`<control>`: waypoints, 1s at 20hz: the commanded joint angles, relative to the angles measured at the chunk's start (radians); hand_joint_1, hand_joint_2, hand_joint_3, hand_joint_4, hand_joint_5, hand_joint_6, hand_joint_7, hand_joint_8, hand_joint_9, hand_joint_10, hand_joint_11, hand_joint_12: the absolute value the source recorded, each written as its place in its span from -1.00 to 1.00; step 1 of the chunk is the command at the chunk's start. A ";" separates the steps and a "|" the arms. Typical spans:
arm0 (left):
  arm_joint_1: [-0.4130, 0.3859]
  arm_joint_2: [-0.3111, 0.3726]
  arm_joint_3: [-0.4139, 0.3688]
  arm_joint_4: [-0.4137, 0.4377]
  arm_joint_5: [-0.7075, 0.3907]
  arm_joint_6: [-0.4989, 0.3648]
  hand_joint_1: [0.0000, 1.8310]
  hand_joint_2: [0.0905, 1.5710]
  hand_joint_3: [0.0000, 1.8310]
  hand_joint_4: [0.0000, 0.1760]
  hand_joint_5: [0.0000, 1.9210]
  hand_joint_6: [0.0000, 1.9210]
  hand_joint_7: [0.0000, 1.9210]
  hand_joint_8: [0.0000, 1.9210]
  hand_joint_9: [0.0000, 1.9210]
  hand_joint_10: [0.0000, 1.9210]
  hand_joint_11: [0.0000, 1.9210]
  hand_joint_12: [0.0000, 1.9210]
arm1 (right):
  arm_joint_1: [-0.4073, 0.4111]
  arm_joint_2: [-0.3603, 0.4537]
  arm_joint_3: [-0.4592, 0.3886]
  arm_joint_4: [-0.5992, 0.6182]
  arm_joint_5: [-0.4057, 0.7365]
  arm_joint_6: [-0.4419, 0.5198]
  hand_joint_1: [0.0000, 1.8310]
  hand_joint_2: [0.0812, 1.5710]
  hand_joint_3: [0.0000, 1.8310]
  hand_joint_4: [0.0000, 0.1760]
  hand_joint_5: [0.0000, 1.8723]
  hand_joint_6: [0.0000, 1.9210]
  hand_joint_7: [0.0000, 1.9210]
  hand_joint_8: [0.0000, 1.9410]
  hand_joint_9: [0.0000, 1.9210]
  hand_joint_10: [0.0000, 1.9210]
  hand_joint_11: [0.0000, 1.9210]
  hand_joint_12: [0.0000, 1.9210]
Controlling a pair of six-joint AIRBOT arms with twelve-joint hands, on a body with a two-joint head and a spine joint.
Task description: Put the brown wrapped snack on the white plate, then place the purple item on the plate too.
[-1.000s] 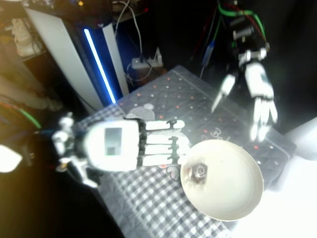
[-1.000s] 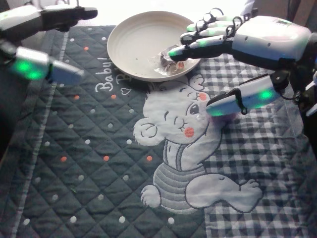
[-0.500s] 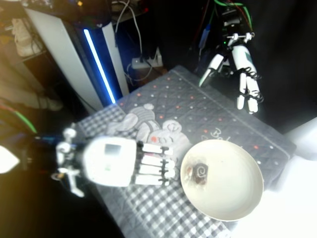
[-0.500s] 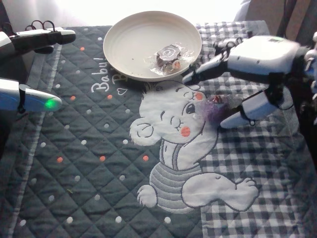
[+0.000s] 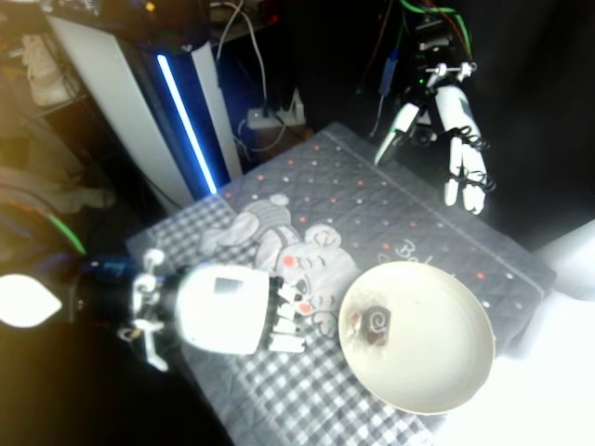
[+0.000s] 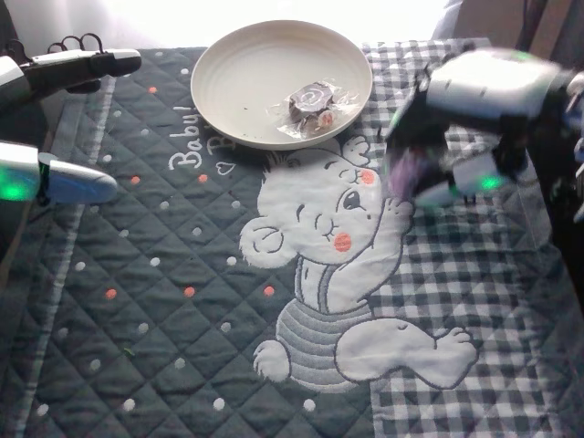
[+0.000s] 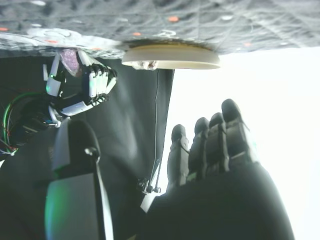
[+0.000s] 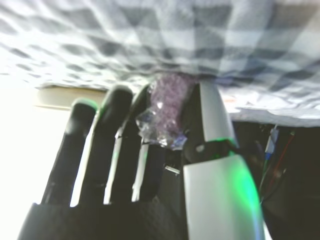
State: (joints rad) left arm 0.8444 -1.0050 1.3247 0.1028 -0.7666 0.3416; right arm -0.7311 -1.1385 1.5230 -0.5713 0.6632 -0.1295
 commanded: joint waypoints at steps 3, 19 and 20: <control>-0.015 -0.015 0.010 -0.025 -0.110 -0.005 -0.10 0.11 -1.00 0.35 -0.76 -1.00 -0.88 -1.00 -0.95 -0.99 -1.00 -0.58 | 0.103 -0.021 0.031 0.094 0.150 -0.030 0.32 0.42 -1.00 -0.98 -0.02 0.06 0.01 0.13 -0.03 -0.16 -0.36 0.47; 0.003 0.003 -0.010 -0.053 -0.177 0.007 -0.19 0.14 -1.00 0.35 -0.78 -1.00 -0.80 -1.00 -0.75 -1.00 -1.00 0.06 | 0.360 -0.318 0.296 0.106 -0.088 -0.050 -0.12 -0.03 -1.00 0.73 -1.00 -1.00 -1.00 -1.00 -1.00 -1.00 -1.00 -0.59; 0.016 0.015 -0.025 -0.079 -0.205 0.026 -0.26 0.15 -1.00 0.59 -0.89 -1.00 -0.88 -1.00 -0.83 -1.00 -1.00 0.01 | 0.360 -0.271 0.264 0.133 -0.044 -0.050 -0.13 0.00 -1.00 0.55 -1.00 -1.00 -1.00 -1.00 -1.00 -1.00 -1.00 -0.62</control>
State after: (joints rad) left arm 0.8665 -1.0016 1.2942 0.0673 -0.8360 0.3695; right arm -0.3862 -1.4109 1.7782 -0.4850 0.4805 -0.1818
